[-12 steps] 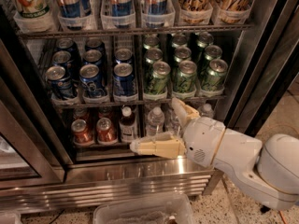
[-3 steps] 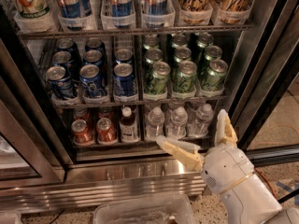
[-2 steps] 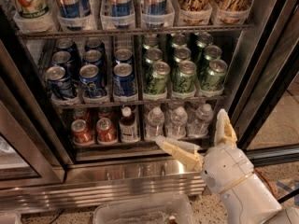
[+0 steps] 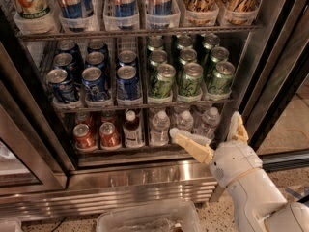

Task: Pick green can from middle shelf of fridge

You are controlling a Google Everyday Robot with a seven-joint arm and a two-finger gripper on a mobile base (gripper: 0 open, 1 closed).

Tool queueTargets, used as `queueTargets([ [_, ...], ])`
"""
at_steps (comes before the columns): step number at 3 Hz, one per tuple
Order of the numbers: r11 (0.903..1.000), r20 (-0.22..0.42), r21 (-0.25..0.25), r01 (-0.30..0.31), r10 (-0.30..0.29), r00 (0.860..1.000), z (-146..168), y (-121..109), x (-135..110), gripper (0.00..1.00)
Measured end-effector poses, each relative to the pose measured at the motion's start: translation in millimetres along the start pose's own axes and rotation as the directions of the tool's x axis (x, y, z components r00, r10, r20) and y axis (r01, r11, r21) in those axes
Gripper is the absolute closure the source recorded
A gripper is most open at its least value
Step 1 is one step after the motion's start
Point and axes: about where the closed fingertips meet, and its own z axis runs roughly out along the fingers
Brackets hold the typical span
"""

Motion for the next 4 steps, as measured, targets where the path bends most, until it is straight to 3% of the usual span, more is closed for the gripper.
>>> queueTargets([
  [1, 0.9995, -0.005, 0.029, 0.008, -0.008, 1.000, 8.2, -14.8, 2.9, 0.00],
  [2, 0.9980, -0.014, 0.032, 0.055, -0.054, 0.998, 15.7, -36.1, 14.0, 0.00],
  [4, 0.9965, -0.015, 0.048, 0.068, -0.067, 0.998, 19.4, -44.0, 17.0, 0.00],
])
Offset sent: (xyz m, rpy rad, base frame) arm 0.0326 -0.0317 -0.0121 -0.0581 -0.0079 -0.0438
